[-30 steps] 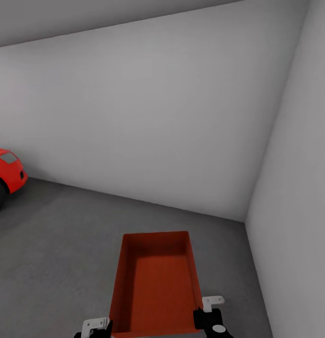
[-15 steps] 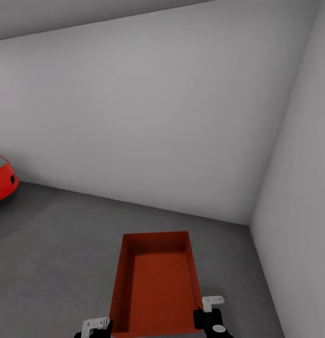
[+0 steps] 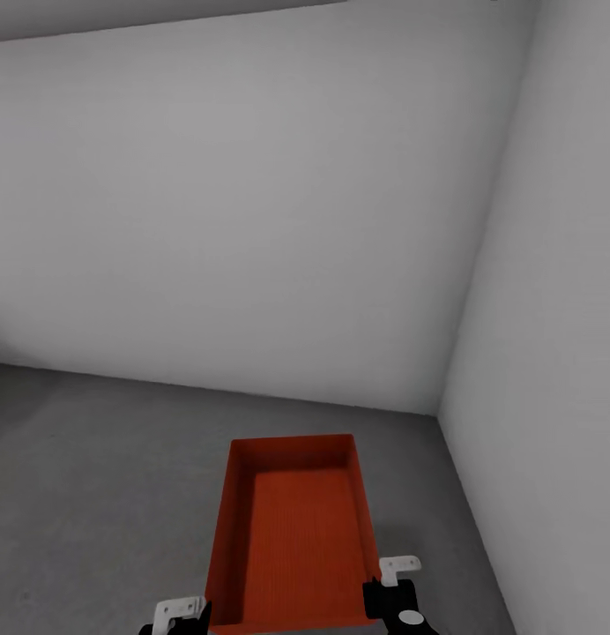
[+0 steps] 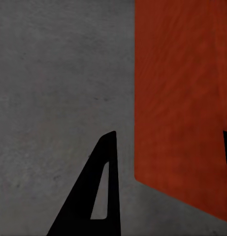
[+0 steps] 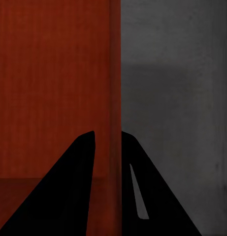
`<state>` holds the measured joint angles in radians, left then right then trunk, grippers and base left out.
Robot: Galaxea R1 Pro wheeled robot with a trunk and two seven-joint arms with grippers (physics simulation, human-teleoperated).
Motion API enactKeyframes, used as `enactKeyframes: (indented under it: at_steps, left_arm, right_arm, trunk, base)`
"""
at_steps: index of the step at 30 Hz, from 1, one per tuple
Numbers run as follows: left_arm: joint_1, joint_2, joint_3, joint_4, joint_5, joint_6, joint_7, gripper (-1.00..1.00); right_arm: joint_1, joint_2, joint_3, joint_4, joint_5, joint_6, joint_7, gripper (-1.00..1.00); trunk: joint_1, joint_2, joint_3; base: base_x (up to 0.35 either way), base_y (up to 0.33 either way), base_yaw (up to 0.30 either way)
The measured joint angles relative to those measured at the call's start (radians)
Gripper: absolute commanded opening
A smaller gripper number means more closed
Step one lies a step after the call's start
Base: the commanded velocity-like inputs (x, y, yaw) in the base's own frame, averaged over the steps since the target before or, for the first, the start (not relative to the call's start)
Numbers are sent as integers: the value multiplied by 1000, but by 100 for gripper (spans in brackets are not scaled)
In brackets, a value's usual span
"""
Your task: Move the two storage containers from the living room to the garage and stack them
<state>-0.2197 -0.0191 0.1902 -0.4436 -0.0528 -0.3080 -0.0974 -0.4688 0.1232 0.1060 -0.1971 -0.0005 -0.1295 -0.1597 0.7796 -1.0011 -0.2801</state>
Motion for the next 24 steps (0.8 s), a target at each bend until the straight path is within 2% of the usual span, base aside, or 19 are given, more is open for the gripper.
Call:
enactKeyframes:
  at_steps: [13, 16, 24]
  left_arm:
    - [0, 0, 0, 0, 0, -1, 0, -100]
    - [0, 0, 0, 0, 0, -1, 0, -100]
    - [0, 0, 0, -1, 0, 0, 0, -100]
  right_arm:
    - [0, 0, 0, -1, 0, 0, 0, -100]
    - [0, 0, 0, 0, 0, 0, 0, -100]
    - [0, 0, 0, 0, 0, 0, 0, -100]
  trunk:
    - [0, 0, 0]
    - [0, 0, 0]
    - [-1, 0, 0]
  base:
    - [1, 0, -262]
    - [20, 0, -134]
    - [308, 0, -9]
